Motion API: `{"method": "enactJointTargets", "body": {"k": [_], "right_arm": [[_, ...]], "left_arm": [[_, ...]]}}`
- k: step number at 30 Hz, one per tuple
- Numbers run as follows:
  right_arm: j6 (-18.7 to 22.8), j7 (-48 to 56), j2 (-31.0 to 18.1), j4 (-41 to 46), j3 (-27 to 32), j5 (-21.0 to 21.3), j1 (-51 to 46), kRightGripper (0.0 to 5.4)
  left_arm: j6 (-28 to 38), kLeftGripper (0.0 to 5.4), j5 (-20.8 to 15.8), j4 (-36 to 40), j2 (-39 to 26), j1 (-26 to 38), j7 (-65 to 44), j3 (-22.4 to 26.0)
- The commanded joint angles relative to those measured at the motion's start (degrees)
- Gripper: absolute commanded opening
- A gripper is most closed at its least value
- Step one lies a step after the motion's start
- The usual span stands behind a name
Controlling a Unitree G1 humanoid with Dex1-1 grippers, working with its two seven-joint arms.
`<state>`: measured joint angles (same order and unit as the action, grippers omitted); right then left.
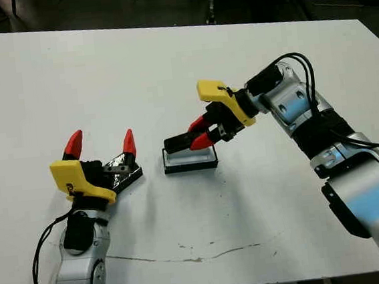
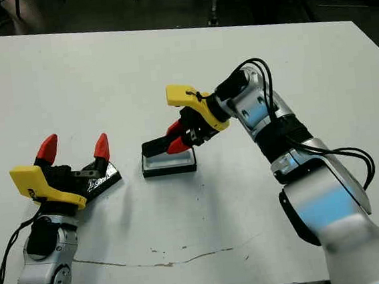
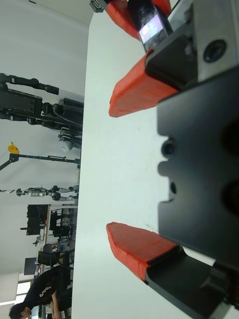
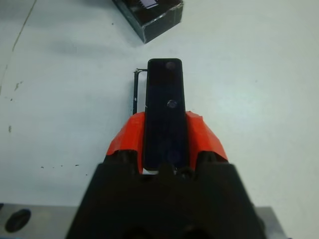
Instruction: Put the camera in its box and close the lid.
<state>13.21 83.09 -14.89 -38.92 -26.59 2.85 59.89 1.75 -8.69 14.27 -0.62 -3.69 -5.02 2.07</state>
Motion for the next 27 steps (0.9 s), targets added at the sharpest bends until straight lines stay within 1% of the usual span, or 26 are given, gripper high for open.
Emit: {"method": "enactJointTargets", "body": {"k": [1,10,16,22,27], "right_arm": [[-0.74,0.98,-0.50,-0.06,-0.53,0.63,-1.08,1.66],[-3.02,0.44,-0.64,0.63,-1.58,2.79,-2.58,1.66],[-1.18,-0.21,-0.12,0.40,-2.11,3.60,-2.81,1.66],[-1.30,-1.39,0.17,0.40,-2.32,4.26,-3.12,1.66],[-0.91,-2.84,0.39,0.99,-1.86,4.37,-3.44,1.66]], "left_arm": [[0.47,5.40,0.54,-0.83,0.00,-0.30,0.23,0.02],[0.64,5.40,0.36,-0.90,0.00,-0.28,0.05,-0.07],[0.62,5.40,0.70,-0.90,0.00,-0.33,0.33,-0.06],[0.81,5.40,-0.21,-1.01,0.04,-0.40,-0.34,-0.04],[0.94,5.40,0.62,-1.02,0.02,-0.46,0.19,-0.19]]}}
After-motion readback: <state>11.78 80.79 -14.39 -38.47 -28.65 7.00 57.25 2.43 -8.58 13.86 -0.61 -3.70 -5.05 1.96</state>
